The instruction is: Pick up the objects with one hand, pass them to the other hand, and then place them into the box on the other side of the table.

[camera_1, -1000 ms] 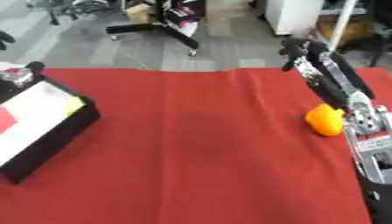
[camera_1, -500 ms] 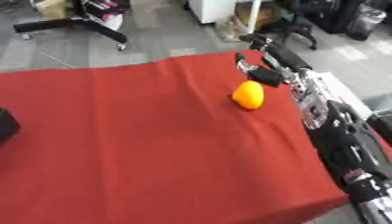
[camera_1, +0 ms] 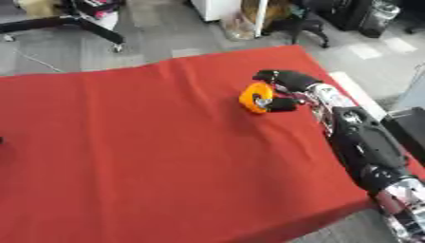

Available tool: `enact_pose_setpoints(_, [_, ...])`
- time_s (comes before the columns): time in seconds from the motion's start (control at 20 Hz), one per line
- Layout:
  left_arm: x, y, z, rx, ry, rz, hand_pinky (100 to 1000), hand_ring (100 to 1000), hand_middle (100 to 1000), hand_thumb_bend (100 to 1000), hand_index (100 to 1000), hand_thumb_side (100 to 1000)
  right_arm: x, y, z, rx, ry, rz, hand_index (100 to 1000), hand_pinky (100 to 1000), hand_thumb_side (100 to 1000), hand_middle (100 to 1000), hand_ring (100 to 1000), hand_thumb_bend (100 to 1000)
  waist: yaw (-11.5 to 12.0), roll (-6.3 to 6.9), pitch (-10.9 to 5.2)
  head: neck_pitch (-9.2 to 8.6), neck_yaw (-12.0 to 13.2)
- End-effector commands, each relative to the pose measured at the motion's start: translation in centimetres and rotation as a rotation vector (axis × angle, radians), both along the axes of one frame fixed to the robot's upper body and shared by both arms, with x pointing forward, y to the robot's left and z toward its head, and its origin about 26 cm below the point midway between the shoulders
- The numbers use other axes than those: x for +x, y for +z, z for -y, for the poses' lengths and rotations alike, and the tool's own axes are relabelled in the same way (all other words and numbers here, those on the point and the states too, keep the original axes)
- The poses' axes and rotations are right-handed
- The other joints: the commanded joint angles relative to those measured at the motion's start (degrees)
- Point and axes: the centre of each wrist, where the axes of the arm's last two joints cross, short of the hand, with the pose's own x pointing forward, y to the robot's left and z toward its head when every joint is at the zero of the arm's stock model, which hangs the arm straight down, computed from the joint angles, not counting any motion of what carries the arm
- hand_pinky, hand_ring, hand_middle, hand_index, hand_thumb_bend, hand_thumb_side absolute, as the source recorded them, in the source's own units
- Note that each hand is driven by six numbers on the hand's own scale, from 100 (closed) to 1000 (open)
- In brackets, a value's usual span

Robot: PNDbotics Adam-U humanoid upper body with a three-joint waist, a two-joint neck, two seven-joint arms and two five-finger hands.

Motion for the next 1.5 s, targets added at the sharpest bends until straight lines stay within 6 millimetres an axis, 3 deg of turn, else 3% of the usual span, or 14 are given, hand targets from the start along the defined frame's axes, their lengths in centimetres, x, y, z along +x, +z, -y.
enact_pose_setpoints(0.05, [-0.3,0.4,0.3,-0.004,-0.013,0.011,729,506,503,295,702,806,0.1,1.0,0.7,-0.053,-0.001,-0.023,960,858,1000,911,870,100,0.09,-0.08,-0.51,0.44,-0.01])
enact_pose_setpoints(0.15, [-0.4,0.3,0.3,-0.005,-0.012,0.005,729,505,502,291,701,811,0.1,1.1,0.7,-0.065,0.008,-0.028,916,825,1000,846,813,100,0.10,-0.14,-0.53,0.52,0.32])
enact_pose_setpoints(0.25, [-0.4,0.3,0.4,-0.010,-0.012,0.000,729,504,501,288,700,816,0.1,1.3,0.7,-0.071,0.011,-0.007,806,776,842,704,728,100,0.09,-0.16,-0.53,0.49,0.55])
enact_pose_setpoints(0.4, [-0.4,0.2,0.5,-0.013,-0.013,-0.007,728,503,500,279,699,825,0.1,1.6,0.6,-0.067,0.003,0.087,621,689,514,494,560,100,0.08,-0.13,-0.49,0.30,0.84])
enact_pose_setpoints(0.6, [-0.4,0.0,0.8,-0.021,-0.015,-0.014,727,501,497,271,697,835,0.2,1.7,0.4,-0.063,-0.007,0.229,461,596,111,343,423,100,0.16,0.01,-0.35,0.04,1.00])
enact_pose_setpoints(0.95, [-0.5,-0.2,1.2,-0.041,-0.016,-0.025,725,497,492,257,691,851,0.5,1.7,0.3,-0.032,-0.058,0.480,212,433,100,120,210,100,0.40,0.16,-0.01,-0.28,0.82])
enact_pose_setpoints(1.5, [-0.7,-1.1,1.9,-0.050,-0.010,-0.085,720,490,484,232,682,885,1.1,3.4,-0.8,0.109,-0.089,0.708,178,413,100,100,177,100,0.27,0.15,0.17,-0.57,0.47])
